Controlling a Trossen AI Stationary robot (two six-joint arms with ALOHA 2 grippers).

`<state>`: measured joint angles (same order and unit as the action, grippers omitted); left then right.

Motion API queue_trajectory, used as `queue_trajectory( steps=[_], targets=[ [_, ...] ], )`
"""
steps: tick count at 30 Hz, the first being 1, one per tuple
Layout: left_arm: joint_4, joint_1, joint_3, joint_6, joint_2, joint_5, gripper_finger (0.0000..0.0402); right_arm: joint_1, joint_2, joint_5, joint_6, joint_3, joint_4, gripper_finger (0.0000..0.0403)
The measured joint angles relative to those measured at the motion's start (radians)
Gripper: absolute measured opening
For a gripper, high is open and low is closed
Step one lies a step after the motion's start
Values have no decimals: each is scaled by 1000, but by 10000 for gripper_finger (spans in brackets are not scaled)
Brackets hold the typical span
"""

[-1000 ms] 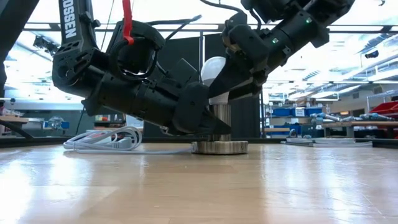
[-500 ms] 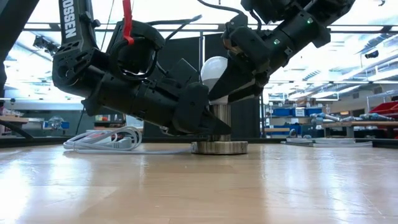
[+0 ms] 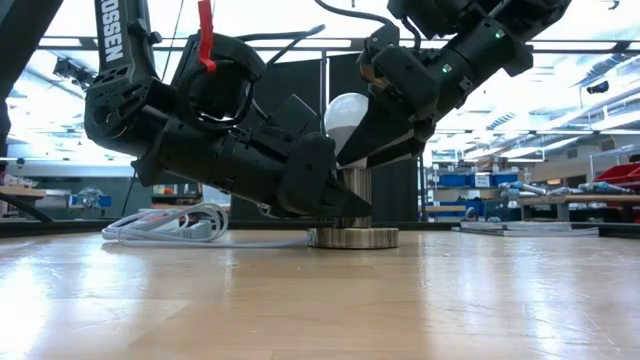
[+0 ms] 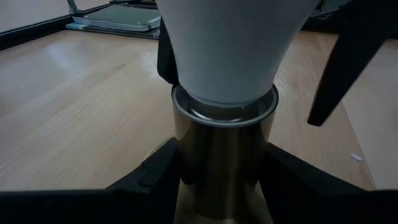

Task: Screw lightbulb
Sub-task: Insert the lightbulb into the lamp holder

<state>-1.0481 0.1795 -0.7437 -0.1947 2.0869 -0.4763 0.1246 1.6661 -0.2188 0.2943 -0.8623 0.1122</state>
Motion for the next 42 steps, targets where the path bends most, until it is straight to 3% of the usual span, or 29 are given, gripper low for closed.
queue_trajectory(
  steps=[13, 22, 42],
  targets=[
    [1, 0, 0, 0, 0, 2, 189, 0, 0, 0, 8, 3, -9, 247],
    [3, 5, 0, 0, 0, 1, 189, 0, -9, 13, -52, 135, 243, 247],
    [-2, 6, 0, -3, 0, 24, 189, -13, -73, 45, -20, 452, 544, 263]
  ],
)
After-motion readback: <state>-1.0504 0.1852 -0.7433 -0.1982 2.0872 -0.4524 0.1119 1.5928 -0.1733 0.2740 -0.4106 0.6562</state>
